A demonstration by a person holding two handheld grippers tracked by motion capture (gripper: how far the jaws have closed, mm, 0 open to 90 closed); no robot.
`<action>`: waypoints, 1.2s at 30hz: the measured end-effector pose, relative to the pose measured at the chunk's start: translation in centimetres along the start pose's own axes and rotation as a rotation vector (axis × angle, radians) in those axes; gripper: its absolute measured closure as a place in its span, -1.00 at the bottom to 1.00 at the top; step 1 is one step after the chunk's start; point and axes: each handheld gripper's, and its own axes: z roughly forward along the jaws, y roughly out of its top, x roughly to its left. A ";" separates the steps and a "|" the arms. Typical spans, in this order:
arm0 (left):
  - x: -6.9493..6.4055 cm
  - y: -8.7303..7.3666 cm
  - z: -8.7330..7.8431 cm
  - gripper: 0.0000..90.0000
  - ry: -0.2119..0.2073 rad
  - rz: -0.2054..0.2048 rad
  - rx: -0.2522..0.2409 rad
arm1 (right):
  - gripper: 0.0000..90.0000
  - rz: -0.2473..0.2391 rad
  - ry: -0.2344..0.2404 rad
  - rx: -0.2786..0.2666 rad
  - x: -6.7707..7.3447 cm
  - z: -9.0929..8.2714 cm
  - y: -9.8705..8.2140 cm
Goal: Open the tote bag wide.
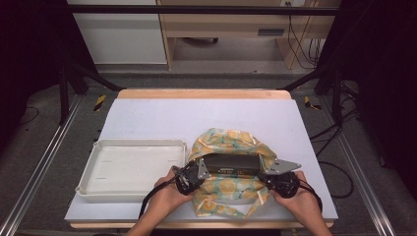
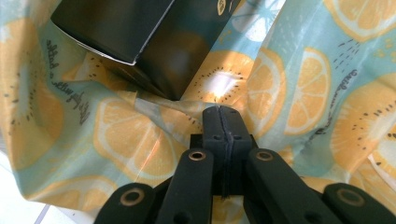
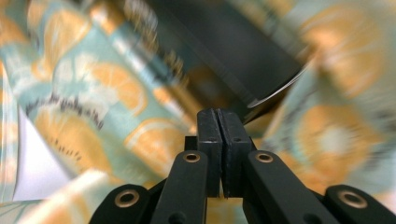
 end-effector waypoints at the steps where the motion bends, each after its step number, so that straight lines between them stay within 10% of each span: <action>1: 0.0 0.0 0.0 1.00 0.000 0.003 0.001 | 0.99 0.001 -0.016 -0.014 -0.2 -0.3 0.2; 4: -0.1 0.0 0.1 1.00 0.002 0.003 0.001 | 1.00 0.030 -0.062 -0.043 -1.2 -0.5 0.1; 13: 0.1 -0.1 0.0 1.00 -0.006 -0.010 -0.003 | 1.00 0.106 -0.080 0.123 -2.9 2.6 -1.1; 19: 0.1 0.2 -1.1 1.00 -0.011 -0.004 -0.052 | 1.00 0.106 -0.087 0.088 -2.8 1.8 -1.0; 27: 2.2 2.1 -5.1 1.00 0.054 -0.045 -0.201 | 1.00 0.076 -0.112 -0.027 -1.6 -0.7 -0.2; 36: 6.0 3.9 -2.6 1.00 0.143 -0.107 -0.170 | 1.00 -0.030 0.019 -0.014 1.8 0.6 0.6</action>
